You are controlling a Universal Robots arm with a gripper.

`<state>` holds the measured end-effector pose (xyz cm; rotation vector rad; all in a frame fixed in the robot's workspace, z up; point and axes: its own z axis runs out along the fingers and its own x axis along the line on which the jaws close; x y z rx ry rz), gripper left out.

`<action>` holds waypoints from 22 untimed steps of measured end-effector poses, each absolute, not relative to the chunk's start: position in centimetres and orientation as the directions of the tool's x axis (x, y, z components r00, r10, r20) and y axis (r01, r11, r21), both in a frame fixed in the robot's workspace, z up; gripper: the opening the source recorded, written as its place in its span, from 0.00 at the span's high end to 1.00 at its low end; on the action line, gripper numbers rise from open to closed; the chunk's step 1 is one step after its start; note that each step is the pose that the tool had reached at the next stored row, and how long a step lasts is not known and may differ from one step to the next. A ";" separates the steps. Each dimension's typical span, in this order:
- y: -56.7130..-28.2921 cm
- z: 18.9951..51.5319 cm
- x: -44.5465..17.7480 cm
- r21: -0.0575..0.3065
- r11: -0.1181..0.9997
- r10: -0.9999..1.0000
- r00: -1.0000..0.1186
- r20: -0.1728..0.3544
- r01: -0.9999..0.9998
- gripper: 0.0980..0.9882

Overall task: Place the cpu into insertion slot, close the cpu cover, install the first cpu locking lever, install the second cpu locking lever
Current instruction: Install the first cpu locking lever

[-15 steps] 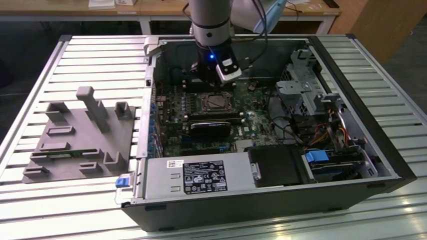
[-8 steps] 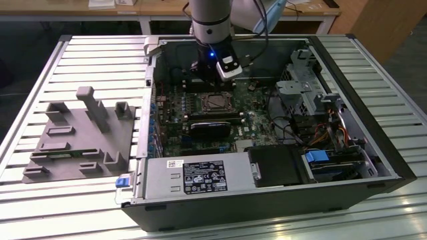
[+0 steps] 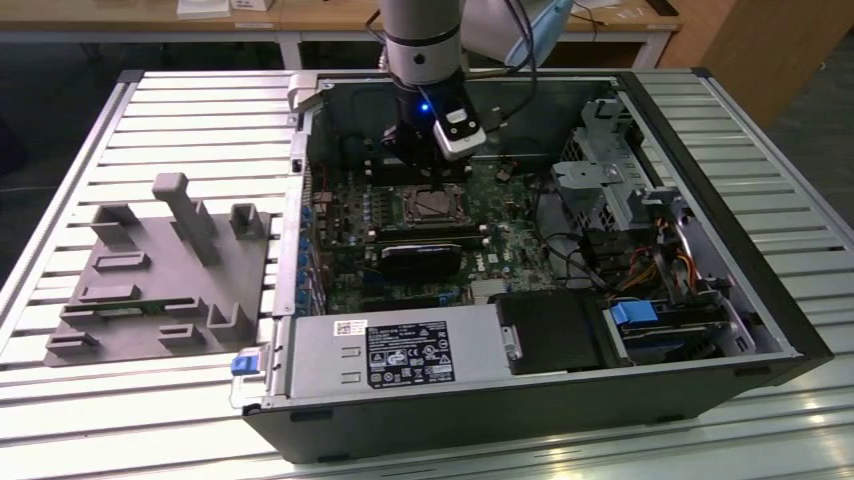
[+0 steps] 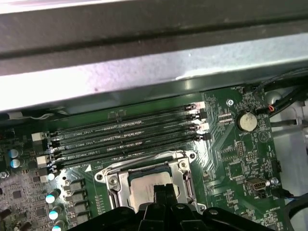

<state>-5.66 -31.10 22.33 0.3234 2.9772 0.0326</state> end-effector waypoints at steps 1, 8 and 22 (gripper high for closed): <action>-31.1 22.3 -5.7 0.037 0.977 0.215 -0.966 -0.143 0.212 0.99; -31.1 22.3 -5.5 0.030 0.977 0.215 -0.971 -0.108 0.213 0.99; -32.3 22.2 -4.4 0.022 0.976 0.216 -0.974 -0.072 0.215 0.99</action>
